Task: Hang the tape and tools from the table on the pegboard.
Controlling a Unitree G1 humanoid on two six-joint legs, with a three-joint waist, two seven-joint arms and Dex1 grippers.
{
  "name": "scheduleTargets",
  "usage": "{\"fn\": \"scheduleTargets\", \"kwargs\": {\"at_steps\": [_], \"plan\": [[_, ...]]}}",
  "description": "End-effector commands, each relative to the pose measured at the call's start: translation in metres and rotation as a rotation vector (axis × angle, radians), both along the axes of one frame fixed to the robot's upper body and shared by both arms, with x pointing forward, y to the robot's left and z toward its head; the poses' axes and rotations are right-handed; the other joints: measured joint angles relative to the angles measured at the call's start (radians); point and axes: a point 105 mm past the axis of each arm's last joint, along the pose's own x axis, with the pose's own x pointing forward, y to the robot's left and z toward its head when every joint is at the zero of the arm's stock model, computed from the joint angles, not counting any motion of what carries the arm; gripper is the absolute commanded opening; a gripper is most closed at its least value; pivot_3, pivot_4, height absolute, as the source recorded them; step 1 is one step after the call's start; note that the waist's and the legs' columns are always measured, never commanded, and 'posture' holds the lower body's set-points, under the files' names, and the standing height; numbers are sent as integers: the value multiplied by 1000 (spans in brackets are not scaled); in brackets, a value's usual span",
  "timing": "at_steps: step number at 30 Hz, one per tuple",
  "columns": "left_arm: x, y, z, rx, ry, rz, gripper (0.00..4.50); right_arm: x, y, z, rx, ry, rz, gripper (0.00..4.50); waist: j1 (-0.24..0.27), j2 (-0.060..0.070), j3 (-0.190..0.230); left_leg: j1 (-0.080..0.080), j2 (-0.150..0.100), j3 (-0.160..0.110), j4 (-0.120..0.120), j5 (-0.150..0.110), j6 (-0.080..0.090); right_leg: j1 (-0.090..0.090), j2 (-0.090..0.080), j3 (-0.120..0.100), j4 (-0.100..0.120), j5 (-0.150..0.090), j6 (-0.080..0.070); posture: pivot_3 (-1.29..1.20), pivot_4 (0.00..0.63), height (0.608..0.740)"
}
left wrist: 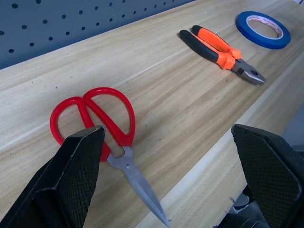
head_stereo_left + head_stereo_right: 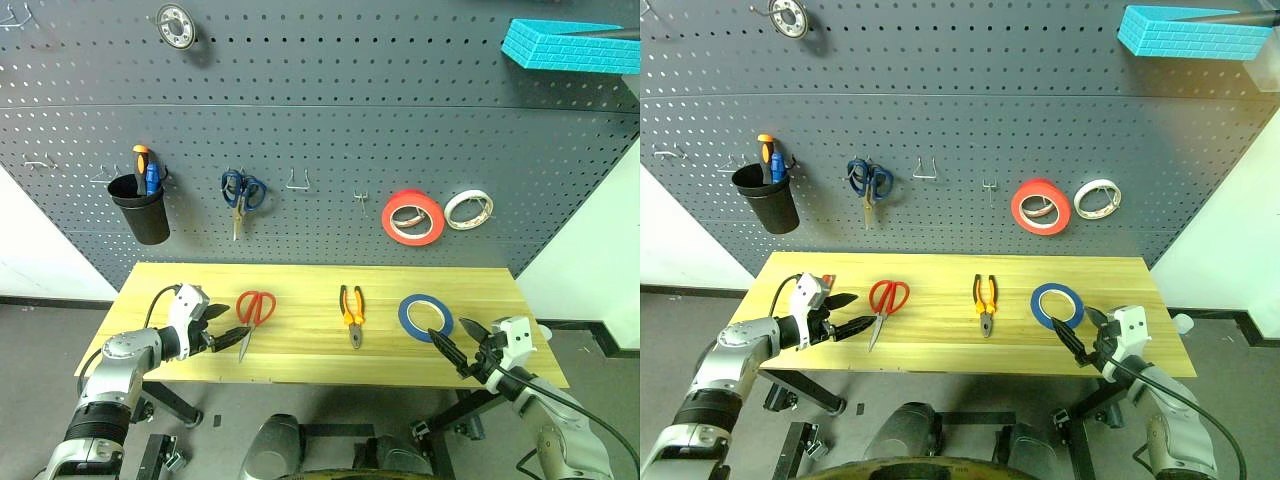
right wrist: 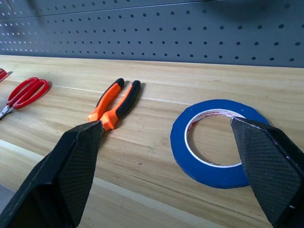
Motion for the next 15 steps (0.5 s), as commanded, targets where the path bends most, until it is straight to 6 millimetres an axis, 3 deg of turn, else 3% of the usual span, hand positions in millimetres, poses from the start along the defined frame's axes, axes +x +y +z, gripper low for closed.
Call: {"fn": "scheduleTargets", "kwargs": {"at_steps": [1, 15], "plan": [[5, 3, 13, 4, -46, 0, 4458, 8, 3, 14, 4, -60, 7, 4500, 0, 0, 0, 0, 0, 0, 0, 0, 0, 0, 0, 0, 0, 0, 0, 348, 0, 676], [8, 2, 14, -2, -53, 3, 4458, 12, -2, 14, -6, -62, -30, 4500, 0, 0, 0, 0, 0, 0, 0, 0, 0, 0, 0, 0, 0, 0, 0, 345, 0, 676]]}}
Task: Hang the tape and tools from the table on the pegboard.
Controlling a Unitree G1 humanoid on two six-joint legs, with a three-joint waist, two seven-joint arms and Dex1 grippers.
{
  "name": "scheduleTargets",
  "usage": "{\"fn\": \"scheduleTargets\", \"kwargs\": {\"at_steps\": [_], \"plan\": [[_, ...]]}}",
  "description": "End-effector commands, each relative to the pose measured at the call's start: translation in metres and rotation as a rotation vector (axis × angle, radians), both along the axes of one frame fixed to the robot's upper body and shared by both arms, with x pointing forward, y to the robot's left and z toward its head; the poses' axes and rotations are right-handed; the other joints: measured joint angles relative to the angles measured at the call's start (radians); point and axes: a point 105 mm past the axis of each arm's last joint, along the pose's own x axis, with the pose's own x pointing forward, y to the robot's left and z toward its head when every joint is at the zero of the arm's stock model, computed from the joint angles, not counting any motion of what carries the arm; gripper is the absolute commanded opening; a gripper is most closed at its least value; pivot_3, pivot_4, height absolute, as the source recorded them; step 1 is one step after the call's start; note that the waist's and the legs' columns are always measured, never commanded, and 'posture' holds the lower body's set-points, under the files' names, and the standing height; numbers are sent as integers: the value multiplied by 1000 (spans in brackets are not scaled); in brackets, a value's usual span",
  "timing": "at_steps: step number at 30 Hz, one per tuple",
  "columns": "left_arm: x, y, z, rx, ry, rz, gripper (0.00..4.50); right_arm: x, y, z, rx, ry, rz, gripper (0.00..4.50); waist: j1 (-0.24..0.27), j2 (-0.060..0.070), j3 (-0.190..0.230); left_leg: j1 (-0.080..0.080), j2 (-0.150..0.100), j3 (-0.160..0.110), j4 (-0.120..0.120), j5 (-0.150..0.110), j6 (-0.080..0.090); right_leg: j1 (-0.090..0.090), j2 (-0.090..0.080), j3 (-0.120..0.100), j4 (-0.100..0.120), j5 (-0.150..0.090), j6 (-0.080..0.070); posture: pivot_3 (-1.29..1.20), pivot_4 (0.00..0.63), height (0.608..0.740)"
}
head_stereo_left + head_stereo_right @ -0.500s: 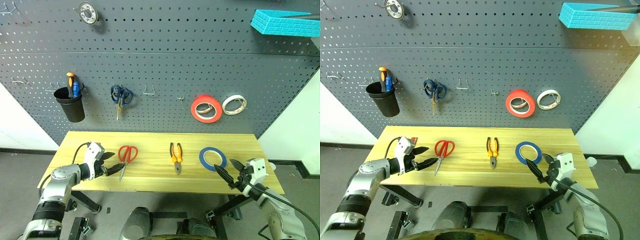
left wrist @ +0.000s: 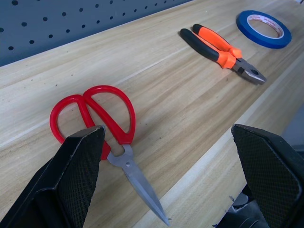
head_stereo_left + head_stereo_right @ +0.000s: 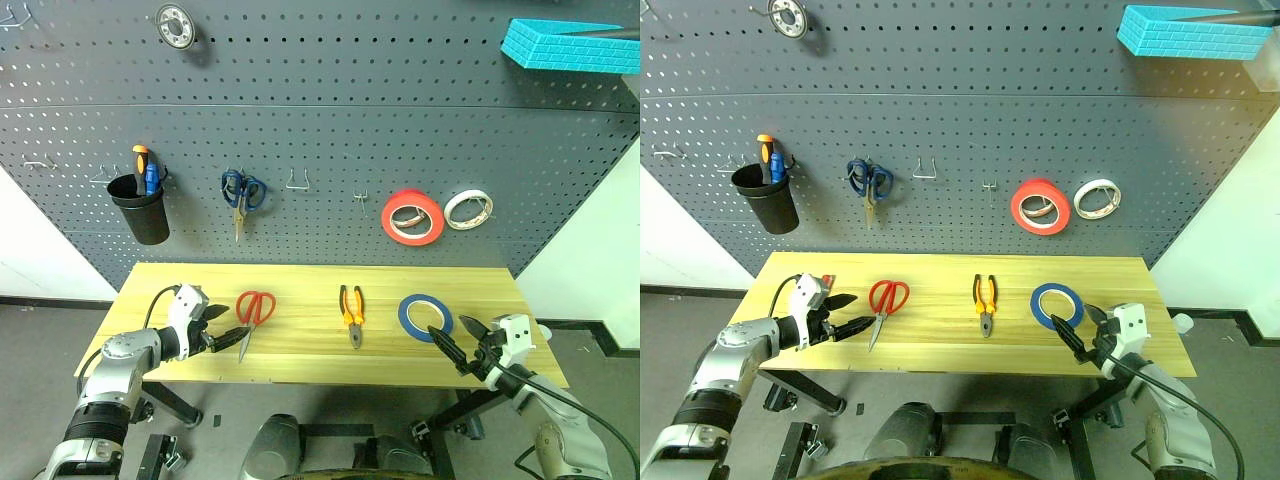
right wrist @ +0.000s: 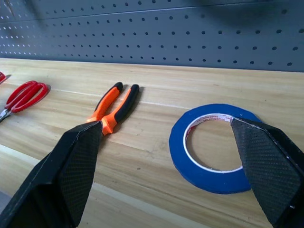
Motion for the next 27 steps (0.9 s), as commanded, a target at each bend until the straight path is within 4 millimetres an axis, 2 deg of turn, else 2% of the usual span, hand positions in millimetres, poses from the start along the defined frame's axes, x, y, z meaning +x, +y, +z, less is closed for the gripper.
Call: {"fn": "scheduleTargets", "kwargs": {"at_steps": [1, 5, 7, 8, 12, 17, 20, 27], "plan": [[8, 2, 15, 1, -64, -3, 4458, 8, -4, 11, -11, -50, -28, 4500, 0, 0, 0, 0, 0, 0, 0, 0, 0, 0, 0, 0, 0, 0, 0, 343, 0, 676], [13, -2, 29, 16, -96, -37, 4458, 21, -21, 17, -102, -72, -145, 4500, -1, 0, 1, 0, 0, 0, 0, 0, 0, 0, 0, 0, 0, 0, 0, 331, 0, 676], [19, -13, 44, 22, -112, -93, 4458, 35, -34, 22, -215, -61, -242, 4500, -2, 0, 2, 0, 0, 0, 0, 0, 0, 0, 0, 0, 0, 0, 0, 323, 0, 676], [19, -19, 50, 20, -114, -123, 4458, 39, -35, 27, -241, -70, -256, 4500, -2, 1, 2, 0, 0, 0, 1, 0, 0, 0, 0, 0, 0, 0, 0, 320, 0, 676], [17, -46, 64, -2, -118, -243, 4458, 53, -10, 54, -218, -128, -213, 4500, -3, 5, 2, -1, 0, 0, 0, 0, 0, 0, -1, 1, 0, 0, 0, 310, 0, 676], [16, -52, 56, 33, -89, -282, 4458, 57, 22, 67, -205, -138, -134, 4500, -12, 4, 3, -2, -2, 2, -3, 0, 0, -3, 2, 4, 0, 0, 3, 301, 0, 676], [12, -54, 50, 35, -74, -293, 4458, 54, 35, 65, -206, -115, -100, 4500, -12, 3, 3, -2, -2, 3, -4, 0, 1, -4, 2, 4, 0, 0, 3, 308, 9, 676], [0, -67, 44, 22, -68, -301, 4458, 58, 57, 35, -263, -6, -59, 4500, -29, -1, 28, 0, 0, 1, -2, 0, 1, -1, 0, 4, 0, -2, 0, 321, 65, 676]]}}
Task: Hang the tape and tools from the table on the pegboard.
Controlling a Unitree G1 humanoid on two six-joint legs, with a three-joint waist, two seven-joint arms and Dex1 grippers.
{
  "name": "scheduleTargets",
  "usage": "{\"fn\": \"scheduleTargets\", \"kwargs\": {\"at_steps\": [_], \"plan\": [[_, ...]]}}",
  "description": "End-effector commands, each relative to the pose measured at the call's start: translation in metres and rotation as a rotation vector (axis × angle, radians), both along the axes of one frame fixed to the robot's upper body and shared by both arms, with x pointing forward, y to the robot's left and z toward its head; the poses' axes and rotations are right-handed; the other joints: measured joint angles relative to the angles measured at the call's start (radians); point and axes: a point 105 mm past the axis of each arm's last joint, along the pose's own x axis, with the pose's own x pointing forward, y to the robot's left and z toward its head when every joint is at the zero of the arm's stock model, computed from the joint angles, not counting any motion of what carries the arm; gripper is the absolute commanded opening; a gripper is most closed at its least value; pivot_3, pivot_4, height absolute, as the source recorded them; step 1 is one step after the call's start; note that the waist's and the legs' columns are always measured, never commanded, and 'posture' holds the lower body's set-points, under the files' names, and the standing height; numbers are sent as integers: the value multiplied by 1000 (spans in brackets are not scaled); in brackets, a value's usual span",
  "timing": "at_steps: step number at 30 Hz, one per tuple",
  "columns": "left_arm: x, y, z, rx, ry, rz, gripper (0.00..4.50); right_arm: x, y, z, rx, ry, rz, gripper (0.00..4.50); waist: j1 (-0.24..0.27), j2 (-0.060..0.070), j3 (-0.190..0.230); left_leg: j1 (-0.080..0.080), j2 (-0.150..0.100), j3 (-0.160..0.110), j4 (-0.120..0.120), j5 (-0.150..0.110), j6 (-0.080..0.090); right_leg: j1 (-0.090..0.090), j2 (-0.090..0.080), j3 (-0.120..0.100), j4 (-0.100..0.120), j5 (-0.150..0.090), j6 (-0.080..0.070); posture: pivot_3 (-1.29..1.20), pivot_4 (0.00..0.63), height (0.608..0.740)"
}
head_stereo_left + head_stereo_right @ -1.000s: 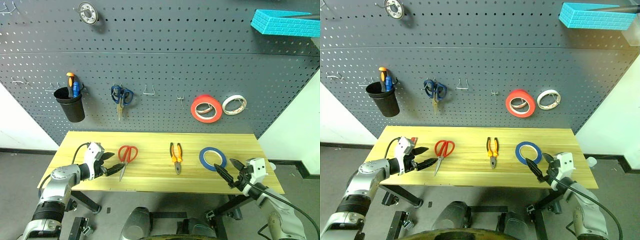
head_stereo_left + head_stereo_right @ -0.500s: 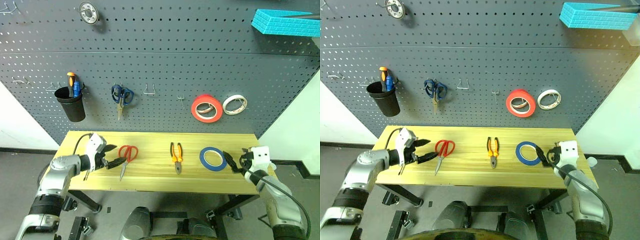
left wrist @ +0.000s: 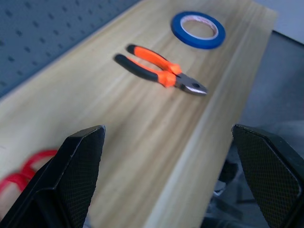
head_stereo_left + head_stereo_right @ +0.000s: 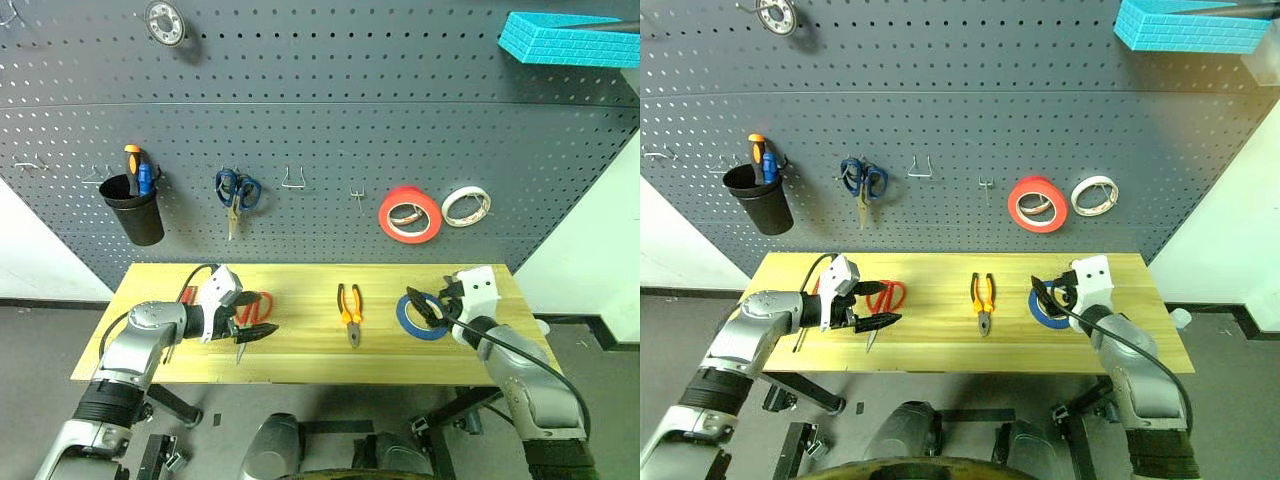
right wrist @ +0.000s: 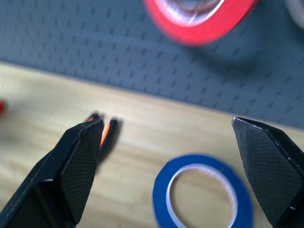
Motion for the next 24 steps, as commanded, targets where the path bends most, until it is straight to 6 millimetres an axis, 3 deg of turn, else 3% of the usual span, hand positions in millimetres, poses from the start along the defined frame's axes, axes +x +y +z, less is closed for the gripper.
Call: {"fn": "scheduleTargets", "kwargs": {"at_steps": [1, 10, 17, 24], "plan": [[-2, -10, 12, -15, -52, -19, 4458, 10, 11, -3, -46, 2, 6, 4500, -6, 0, 9, 0, 0, 0, 0, 0, 0, 0, 0, 0, 0, 0, 0, 325, 75, 676], [-19, -7, 13, -13, -35, 21, 4458, 35, 24, -20, -79, 63, 31, 4500, -33, -6, 55, -1, 0, 3, -3, 0, 0, -3, 0, 3, 0, 2, 3, 355, 129, 676], [-29, -10, 17, -17, -29, 32, 4458, 34, 30, -40, -90, 154, 45, 4500, -35, -3, 88, -2, 0, 3, -4, 0, 0, -5, 0, 3, 0, 2, 2, 370, 164, 676], [-42, -8, 18, -16, -4, 44, 4458, 34, 33, -44, -83, 172, 76, 4500, -37, -3, 117, -2, 0, 4, -7, 0, 0, -6, 0, 4, -1, 2, 3, 383, 189, 676]]}}
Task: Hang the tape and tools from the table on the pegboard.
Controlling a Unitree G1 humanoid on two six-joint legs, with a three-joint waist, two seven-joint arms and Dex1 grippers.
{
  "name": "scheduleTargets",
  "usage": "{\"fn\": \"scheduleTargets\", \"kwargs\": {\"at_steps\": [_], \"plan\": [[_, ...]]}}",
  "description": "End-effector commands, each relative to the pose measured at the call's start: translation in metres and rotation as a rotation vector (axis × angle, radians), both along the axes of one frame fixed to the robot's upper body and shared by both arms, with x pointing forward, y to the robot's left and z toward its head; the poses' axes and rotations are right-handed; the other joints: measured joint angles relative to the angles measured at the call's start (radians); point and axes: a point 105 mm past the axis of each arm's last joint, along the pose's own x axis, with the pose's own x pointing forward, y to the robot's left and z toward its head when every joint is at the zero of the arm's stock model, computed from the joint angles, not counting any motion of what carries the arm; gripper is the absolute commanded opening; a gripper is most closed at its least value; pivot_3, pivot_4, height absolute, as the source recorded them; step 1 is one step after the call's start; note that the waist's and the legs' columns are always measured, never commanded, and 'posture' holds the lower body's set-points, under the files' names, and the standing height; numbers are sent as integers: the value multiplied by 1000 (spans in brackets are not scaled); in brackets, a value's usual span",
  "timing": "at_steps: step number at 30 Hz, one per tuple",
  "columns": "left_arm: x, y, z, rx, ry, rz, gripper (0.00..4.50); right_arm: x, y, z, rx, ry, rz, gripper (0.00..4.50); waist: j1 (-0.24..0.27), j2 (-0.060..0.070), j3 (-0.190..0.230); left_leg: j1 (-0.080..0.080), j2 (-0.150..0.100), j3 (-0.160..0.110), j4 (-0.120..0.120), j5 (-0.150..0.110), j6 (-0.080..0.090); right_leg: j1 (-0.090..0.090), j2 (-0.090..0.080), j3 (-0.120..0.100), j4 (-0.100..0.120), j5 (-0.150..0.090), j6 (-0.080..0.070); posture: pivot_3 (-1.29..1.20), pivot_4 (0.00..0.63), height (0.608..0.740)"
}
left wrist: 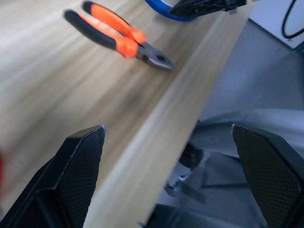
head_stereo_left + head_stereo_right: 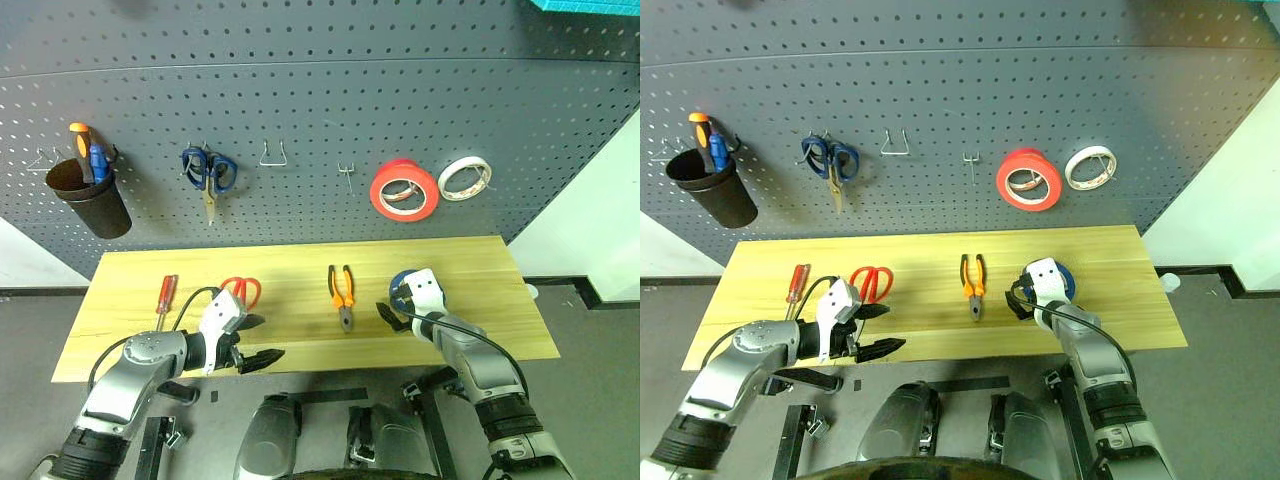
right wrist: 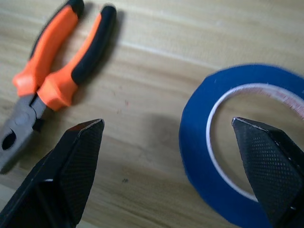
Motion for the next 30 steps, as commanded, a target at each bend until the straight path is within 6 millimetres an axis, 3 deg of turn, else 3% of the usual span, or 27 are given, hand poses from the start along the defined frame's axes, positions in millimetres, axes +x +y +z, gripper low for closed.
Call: {"fn": "scheduleTargets", "kwargs": {"at_steps": [1, 20, 30], "plan": [[0, 1, 12, -9, -36, 1, 4458, 7, 4, 10, 2, -30, 25, 4500, 1, 1, 7, 0, 0, 0, 0, 0, 0, 0, 0, 0, 0, 0, 0, 383, 190, 676], [-27, 5, 19, -2, 2, 32, 4458, 9, 12, 7, 35, -14, 26, 4500, 2, 3, 48, 0, 0, 1, -6, 1, -1, -1, -2, 1, -5, -1, 3, 422, 230, 676], [-28, 4, 20, -1, 3, 42, 4458, 10, 11, 4, 15, 18, 23, 4500, 3, 4, 59, 0, 0, 1, -8, 1, -1, -1, -2, 1, -6, -2, 4, 425, 232, 676]]}}
